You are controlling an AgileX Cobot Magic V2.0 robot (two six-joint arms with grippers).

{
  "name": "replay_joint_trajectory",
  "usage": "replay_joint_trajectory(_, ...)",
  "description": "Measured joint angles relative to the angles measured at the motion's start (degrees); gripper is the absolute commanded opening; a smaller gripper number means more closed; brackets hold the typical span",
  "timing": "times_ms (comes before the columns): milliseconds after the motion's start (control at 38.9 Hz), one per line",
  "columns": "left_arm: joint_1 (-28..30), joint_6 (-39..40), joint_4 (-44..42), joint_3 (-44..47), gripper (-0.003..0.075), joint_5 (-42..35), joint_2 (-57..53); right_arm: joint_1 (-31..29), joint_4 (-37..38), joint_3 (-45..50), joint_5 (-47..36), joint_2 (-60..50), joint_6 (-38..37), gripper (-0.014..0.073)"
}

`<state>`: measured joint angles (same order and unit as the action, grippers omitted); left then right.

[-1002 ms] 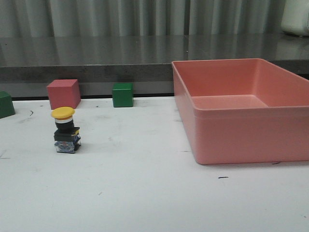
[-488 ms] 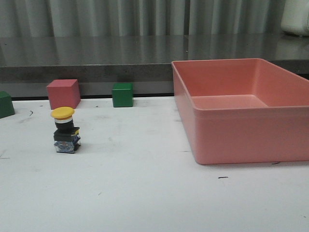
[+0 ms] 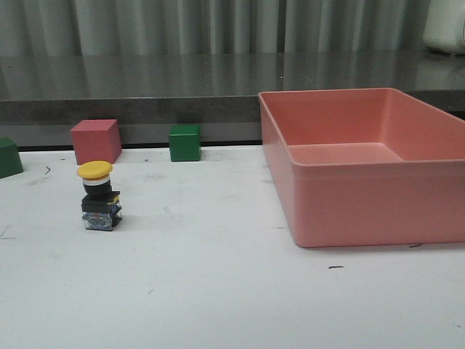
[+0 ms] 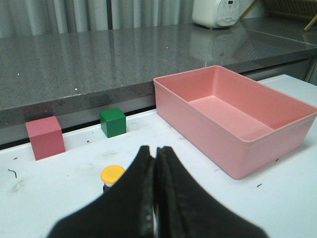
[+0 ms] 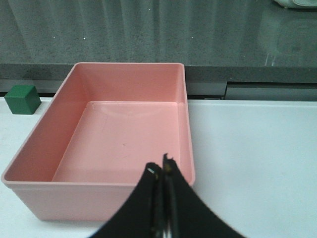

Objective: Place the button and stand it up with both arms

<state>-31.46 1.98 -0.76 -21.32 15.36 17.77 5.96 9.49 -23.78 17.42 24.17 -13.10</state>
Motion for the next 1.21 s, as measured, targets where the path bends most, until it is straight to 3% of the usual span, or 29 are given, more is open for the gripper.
replay_joint_trajectory(128,3.78,1.35,-0.7,3.25,-0.002,0.0,-4.05,0.0,0.0,0.0,0.0,0.0,0.0,-0.007)
replay_joint_trajectory(411,23.47,1.84,-0.59,12.32,-0.002,-0.39,-17.08,0.0,0.0,0.0,0.0,0.0,0.0,-0.007)
replay_joint_trajectory(642,34.27,1.86,0.76,18.67,-0.002,-2.08,-18.01,0.0,0.0,0.0,0.0,0.0,0.0,-0.007)
replay_joint_trajectory(874,36.2,1.96,1.8,21.43,-0.002,-6.08,-18.01,0.0,0.0,0.0,0.0,0.0,0.0,-0.007)
replay_joint_trajectory(1208,36.2,1.96,2.15,21.43,-0.002,-6.07,-18.01,0.0,0.0,0.0,0.0,0.0,0.0,-0.007)
